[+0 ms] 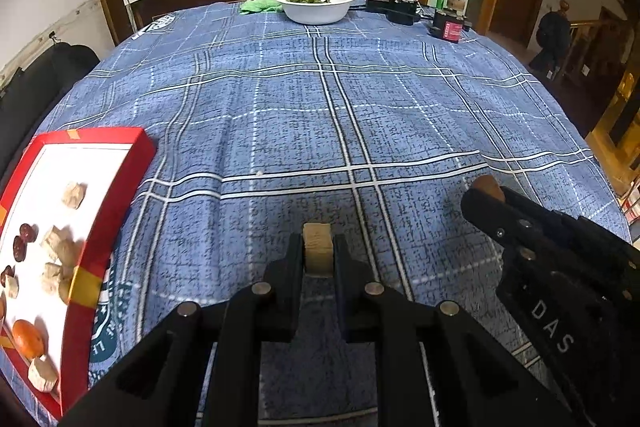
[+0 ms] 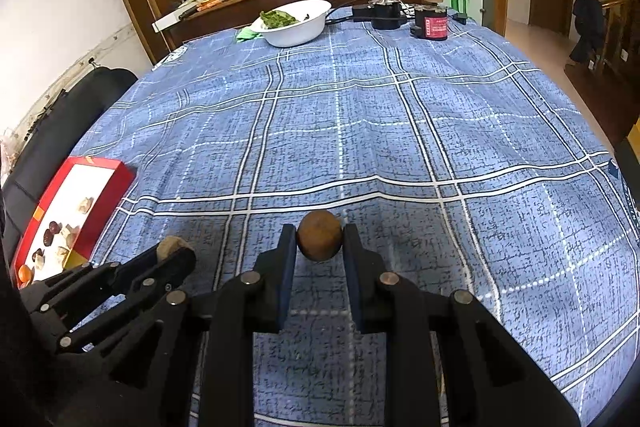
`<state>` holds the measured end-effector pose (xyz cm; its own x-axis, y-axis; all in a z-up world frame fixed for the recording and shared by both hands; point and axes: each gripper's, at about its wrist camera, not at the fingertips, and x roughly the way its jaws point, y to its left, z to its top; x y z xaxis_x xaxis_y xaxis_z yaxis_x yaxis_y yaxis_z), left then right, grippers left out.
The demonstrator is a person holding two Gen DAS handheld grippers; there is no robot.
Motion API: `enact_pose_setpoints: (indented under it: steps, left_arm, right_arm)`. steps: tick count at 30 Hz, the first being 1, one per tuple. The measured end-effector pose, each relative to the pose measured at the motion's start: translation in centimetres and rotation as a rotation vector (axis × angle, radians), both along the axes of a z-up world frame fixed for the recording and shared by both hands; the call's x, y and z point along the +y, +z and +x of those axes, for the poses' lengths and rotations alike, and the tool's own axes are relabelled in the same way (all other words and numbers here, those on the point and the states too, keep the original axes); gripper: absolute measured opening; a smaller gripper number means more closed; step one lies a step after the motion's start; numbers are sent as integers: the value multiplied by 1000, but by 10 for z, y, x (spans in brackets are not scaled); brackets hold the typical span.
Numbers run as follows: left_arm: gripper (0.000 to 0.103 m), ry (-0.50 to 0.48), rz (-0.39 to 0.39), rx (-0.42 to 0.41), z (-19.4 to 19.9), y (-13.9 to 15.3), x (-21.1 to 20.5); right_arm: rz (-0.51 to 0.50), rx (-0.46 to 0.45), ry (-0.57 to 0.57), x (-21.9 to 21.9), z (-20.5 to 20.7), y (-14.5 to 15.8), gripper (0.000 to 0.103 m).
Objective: Organize fruits
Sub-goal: 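Carry the tan cube with the left tool while the right tool carries the brown fruit over the tray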
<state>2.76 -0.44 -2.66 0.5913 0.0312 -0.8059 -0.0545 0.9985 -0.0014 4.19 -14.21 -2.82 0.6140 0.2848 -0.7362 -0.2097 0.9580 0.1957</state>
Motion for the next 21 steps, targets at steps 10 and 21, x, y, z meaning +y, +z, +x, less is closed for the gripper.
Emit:
enact_pose_setpoints:
  steps: [10, 21]
  left_arm:
    - [12, 40, -9, 8, -18, -3, 19]
    - [12, 114, -31, -16, -44, 5, 53]
  right_arm:
    - [7, -5, 38, 15, -14, 1, 25]
    - [15, -22, 124, 44, -31, 8, 25]
